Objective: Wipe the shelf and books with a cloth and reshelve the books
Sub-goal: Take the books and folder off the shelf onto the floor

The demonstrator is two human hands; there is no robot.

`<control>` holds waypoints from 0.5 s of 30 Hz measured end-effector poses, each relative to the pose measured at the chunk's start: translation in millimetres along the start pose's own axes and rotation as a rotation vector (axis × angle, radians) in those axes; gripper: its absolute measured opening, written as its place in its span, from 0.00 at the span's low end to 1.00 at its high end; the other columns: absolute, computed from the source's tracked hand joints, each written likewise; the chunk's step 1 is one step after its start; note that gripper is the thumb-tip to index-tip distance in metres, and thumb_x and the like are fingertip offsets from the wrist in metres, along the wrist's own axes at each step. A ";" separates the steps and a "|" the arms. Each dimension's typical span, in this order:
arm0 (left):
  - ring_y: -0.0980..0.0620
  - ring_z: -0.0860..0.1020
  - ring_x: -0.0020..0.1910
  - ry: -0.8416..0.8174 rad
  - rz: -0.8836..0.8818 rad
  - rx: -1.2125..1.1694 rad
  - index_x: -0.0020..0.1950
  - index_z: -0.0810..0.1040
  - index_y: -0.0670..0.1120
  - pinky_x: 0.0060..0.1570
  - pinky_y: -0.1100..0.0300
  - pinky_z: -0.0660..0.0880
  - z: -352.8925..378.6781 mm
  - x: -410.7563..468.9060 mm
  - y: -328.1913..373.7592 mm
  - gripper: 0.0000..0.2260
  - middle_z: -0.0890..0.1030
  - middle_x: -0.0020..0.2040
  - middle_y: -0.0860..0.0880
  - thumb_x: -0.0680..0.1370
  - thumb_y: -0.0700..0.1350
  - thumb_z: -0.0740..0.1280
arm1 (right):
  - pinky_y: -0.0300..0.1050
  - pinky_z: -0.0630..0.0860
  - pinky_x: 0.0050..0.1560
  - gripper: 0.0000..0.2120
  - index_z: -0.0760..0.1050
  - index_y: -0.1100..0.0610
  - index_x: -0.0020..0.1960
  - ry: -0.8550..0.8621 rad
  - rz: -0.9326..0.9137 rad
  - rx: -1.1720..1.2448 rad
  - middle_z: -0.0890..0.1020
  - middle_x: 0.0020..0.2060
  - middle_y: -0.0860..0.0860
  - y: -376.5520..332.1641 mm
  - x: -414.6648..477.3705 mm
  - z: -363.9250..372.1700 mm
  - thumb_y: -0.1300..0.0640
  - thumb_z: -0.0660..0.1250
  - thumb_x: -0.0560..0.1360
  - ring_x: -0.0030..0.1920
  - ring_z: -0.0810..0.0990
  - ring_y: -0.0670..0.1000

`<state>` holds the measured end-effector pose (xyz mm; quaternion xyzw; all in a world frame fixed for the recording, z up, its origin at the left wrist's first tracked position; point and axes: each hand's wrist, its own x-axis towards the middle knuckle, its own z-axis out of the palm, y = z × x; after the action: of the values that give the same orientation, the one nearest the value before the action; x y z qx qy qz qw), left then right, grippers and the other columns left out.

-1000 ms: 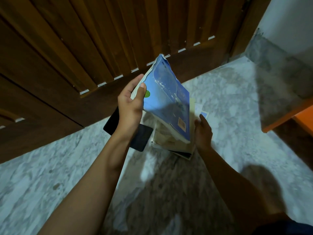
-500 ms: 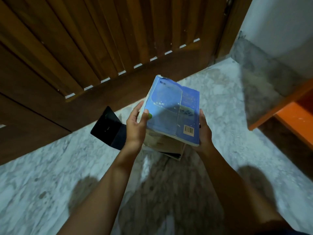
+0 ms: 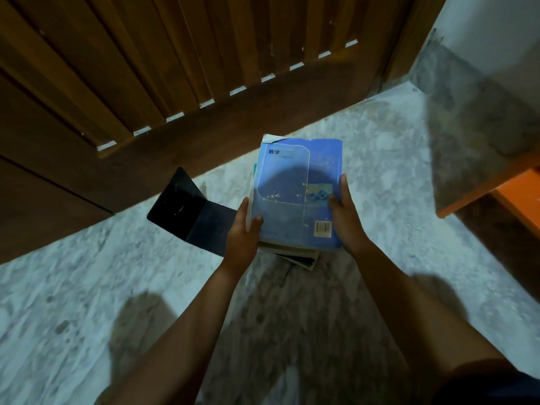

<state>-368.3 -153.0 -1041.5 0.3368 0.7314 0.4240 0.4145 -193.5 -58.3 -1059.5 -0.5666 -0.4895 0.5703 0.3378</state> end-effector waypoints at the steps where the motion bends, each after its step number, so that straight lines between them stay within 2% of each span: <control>1: 0.48 0.64 0.72 0.002 0.010 0.023 0.76 0.56 0.45 0.71 0.52 0.63 0.3 2.1 -3.1 0.24 0.63 0.74 0.47 0.81 0.45 0.60 | 0.36 0.66 0.59 0.28 0.45 0.49 0.77 -0.006 -0.013 -0.061 0.60 0.72 0.45 1.8 -0.2 1.9 0.60 0.53 0.82 0.64 0.64 0.42; 3: 0.48 0.64 0.72 -0.013 0.039 0.066 0.77 0.55 0.45 0.71 0.50 0.63 1.1 5.2 -6.7 0.25 0.63 0.75 0.47 0.82 0.45 0.59 | 0.38 0.63 0.65 0.29 0.43 0.50 0.77 -0.001 -0.053 -0.158 0.54 0.76 0.47 6.4 -0.3 4.7 0.60 0.55 0.82 0.71 0.60 0.45; 5: 0.48 0.66 0.71 -0.032 0.074 0.140 0.77 0.56 0.46 0.69 0.52 0.65 0.6 9.6 -9.1 0.23 0.66 0.73 0.47 0.82 0.45 0.57 | 0.48 0.61 0.72 0.31 0.43 0.51 0.77 0.003 -0.085 -0.188 0.50 0.77 0.48 12.4 2.2 6.2 0.59 0.57 0.81 0.75 0.55 0.50; 8: 0.49 0.74 0.63 -0.013 0.133 0.238 0.73 0.62 0.48 0.58 0.62 0.71 -1.0 16.8 -8.5 0.20 0.73 0.65 0.51 0.81 0.43 0.58 | 0.51 0.58 0.74 0.33 0.42 0.53 0.77 -0.001 -0.102 -0.217 0.49 0.77 0.49 17.8 4.7 10.2 0.58 0.59 0.80 0.76 0.52 0.51; 9: 0.49 0.75 0.61 0.006 0.153 0.296 0.72 0.63 0.48 0.55 0.63 0.71 -1.1 20.5 -7.9 0.20 0.74 0.63 0.51 0.80 0.44 0.60 | 0.51 0.57 0.74 0.33 0.43 0.54 0.77 0.007 -0.109 -0.229 0.49 0.77 0.50 18.6 4.3 11.1 0.57 0.60 0.80 0.76 0.52 0.51; 10: 0.48 0.75 0.62 0.030 0.179 0.378 0.72 0.63 0.47 0.55 0.61 0.71 -0.2 24.7 -6.2 0.22 0.74 0.64 0.50 0.79 0.46 0.62 | 0.52 0.58 0.74 0.34 0.44 0.55 0.77 0.018 -0.123 -0.240 0.51 0.77 0.51 20.4 4.2 11.4 0.57 0.61 0.79 0.76 0.53 0.51; 11: 0.46 0.72 0.65 0.045 0.221 0.487 0.73 0.62 0.46 0.59 0.57 0.71 1.4 29.1 -4.7 0.25 0.72 0.68 0.46 0.78 0.49 0.64 | 0.52 0.58 0.74 0.34 0.46 0.57 0.77 0.034 -0.146 -0.256 0.53 0.77 0.53 22.8 4.8 11.0 0.56 0.62 0.79 0.76 0.54 0.51; 13: 0.44 0.63 0.72 0.042 0.288 0.653 0.75 0.58 0.43 0.68 0.54 0.62 7.5 38.0 0.6 0.31 0.63 0.74 0.42 0.77 0.51 0.65 | 0.53 0.60 0.73 0.34 0.52 0.61 0.76 0.064 -0.209 -0.279 0.59 0.75 0.57 27.1 8.3 9.3 0.53 0.64 0.77 0.74 0.58 0.53; 14: 0.45 0.60 0.74 0.032 0.312 0.683 0.76 0.57 0.43 0.70 0.54 0.59 11.6 43.2 2.4 0.32 0.60 0.75 0.42 0.77 0.52 0.65 | 0.50 0.63 0.72 0.33 0.54 0.61 0.75 0.076 -0.233 -0.281 0.62 0.72 0.58 28.9 11.2 8.5 0.52 0.64 0.76 0.73 0.61 0.51; 15: 0.45 0.58 0.74 0.022 0.328 0.698 0.76 0.56 0.43 0.71 0.55 0.58 15.0 48.4 3.6 0.32 0.58 0.76 0.42 0.77 0.53 0.65 | 0.41 0.65 0.69 0.32 0.57 0.61 0.74 0.089 -0.248 -0.271 0.65 0.70 0.58 28.7 14.3 8.1 0.52 0.65 0.76 0.70 0.64 0.46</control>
<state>-375.1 -105.6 -1058.3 0.5655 0.7726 0.2139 0.1937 -198.4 -54.7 -1092.0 -0.5670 -0.6123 0.4275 0.3476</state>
